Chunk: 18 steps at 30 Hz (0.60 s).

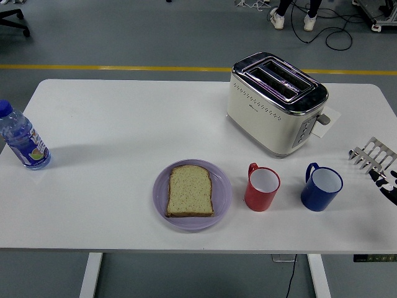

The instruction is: Pick up the cup,pour liquid into bread,place the cup on the desk

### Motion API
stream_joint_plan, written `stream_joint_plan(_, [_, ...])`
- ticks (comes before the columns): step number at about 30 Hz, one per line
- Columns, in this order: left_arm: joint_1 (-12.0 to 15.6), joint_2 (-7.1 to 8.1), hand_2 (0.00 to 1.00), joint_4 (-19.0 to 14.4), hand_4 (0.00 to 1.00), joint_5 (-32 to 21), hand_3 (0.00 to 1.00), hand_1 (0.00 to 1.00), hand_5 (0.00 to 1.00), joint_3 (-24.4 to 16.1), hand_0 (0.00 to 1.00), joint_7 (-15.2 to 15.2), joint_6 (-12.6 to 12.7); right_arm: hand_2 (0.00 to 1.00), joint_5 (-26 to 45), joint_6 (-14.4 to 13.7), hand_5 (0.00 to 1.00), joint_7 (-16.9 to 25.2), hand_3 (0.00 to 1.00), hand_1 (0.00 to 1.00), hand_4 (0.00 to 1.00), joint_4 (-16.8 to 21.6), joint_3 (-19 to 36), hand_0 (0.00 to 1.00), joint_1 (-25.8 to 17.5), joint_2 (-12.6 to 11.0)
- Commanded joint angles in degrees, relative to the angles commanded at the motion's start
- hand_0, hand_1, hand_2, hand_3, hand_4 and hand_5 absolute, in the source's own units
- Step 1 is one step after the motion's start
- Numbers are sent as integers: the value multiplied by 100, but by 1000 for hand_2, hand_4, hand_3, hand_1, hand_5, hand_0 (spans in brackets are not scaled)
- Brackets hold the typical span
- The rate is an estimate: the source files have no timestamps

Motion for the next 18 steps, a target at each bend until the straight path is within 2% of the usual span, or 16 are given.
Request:
stream_joint_plan(7, [2,2,650,2,239,9,503,638,864,14,633,0,1,982,-118,-184,200,200,998,903,988,104,-372,998,-159,-51])
stream_joint_plan(18, [17,-7,650,1,239,13,503,638,864,45,633,1,1,977,-367,-171,206,147,998,902,994,71,-857,998,-183,-63])
